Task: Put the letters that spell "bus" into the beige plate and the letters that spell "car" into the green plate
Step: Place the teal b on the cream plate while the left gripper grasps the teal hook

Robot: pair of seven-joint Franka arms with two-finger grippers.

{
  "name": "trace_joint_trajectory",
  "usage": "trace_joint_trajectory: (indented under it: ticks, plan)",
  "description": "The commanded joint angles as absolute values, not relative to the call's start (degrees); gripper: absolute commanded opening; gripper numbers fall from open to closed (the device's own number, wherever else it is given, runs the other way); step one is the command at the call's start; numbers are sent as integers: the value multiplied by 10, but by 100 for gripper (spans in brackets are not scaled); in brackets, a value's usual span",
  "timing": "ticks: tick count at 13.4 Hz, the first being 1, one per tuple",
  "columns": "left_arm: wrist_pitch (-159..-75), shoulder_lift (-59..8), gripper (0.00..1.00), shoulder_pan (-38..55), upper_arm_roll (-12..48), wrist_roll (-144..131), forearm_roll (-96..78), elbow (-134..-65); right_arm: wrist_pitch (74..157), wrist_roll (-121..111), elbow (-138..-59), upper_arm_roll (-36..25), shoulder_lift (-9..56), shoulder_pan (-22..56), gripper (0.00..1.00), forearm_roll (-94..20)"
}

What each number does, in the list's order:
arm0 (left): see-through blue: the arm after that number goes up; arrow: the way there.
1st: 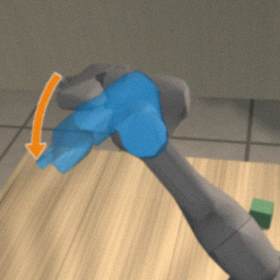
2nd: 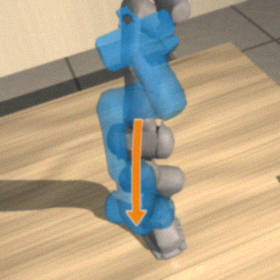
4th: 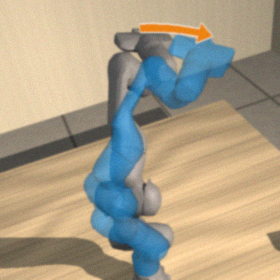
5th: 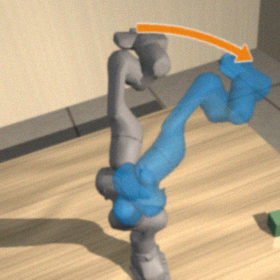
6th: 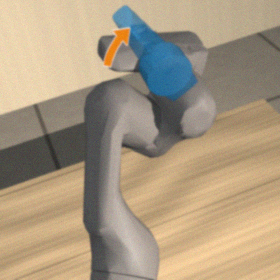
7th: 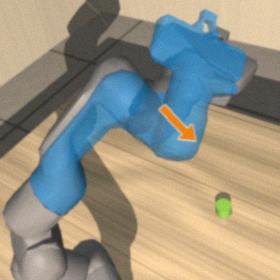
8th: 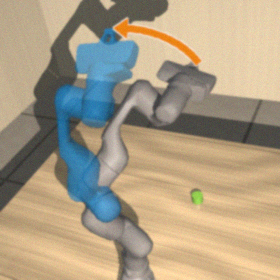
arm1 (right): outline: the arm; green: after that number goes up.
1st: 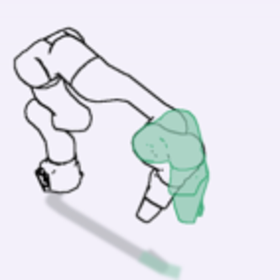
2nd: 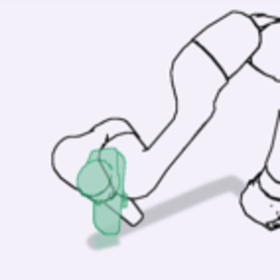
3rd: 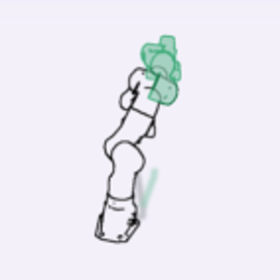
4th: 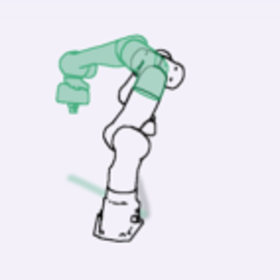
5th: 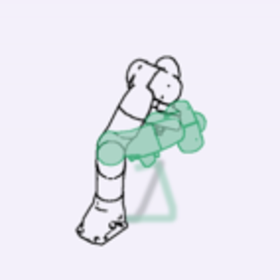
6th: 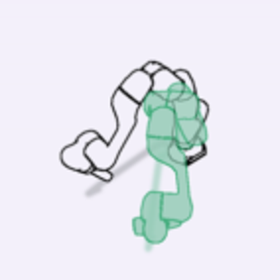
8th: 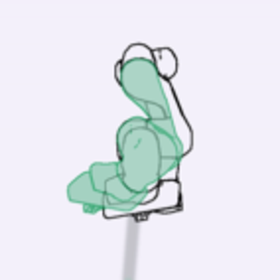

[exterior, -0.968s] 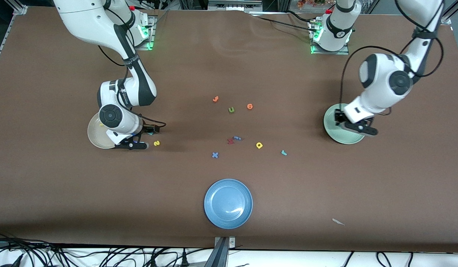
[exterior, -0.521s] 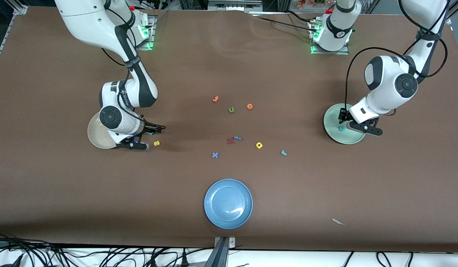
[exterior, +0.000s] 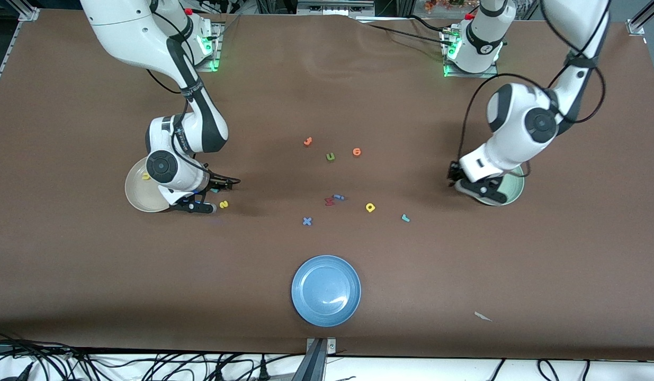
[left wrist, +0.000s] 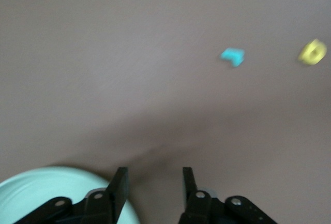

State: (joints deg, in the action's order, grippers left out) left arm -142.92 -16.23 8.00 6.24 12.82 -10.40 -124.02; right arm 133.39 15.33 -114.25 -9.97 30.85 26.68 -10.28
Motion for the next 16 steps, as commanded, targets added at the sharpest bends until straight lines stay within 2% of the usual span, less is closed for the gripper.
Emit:
trace_joint_trajectory:
  ticks: [1,4,6,8,10,11,12,16]
  plan:
    - [-1435,-246,60,119,58,103,-162,-1164,1346,133,-1155,-94,305,261,71,-111]
    - [-1444,-323,59,169,25,81,-170,-1059,1369,120,-1168,-94,307,259,70,-111]
    - [-1454,-350,59,196,-1,80,-170,-1035,1376,120,-1172,-94,307,258,68,-111]
    - [-1493,-371,57,202,-3,80,-170,-1033,1376,116,-1172,-94,307,258,55,-111]
    - [-1500,-387,58,223,-20,79,-171,-1023,1375,116,-1172,-94,307,258,42,-111]
    - [-1500,-388,58,228,-22,79,-171,-1023,1375,116,-1172,-94,307,258,40,-111]
    - [-1500,-387,58,229,-22,79,-171,-1024,1375,116,-1172,-94,307,258,32,-111]
    - [-1499,-387,58,246,-22,42,-170,-1029,1369,123,-1170,-95,302,258,22,-111]
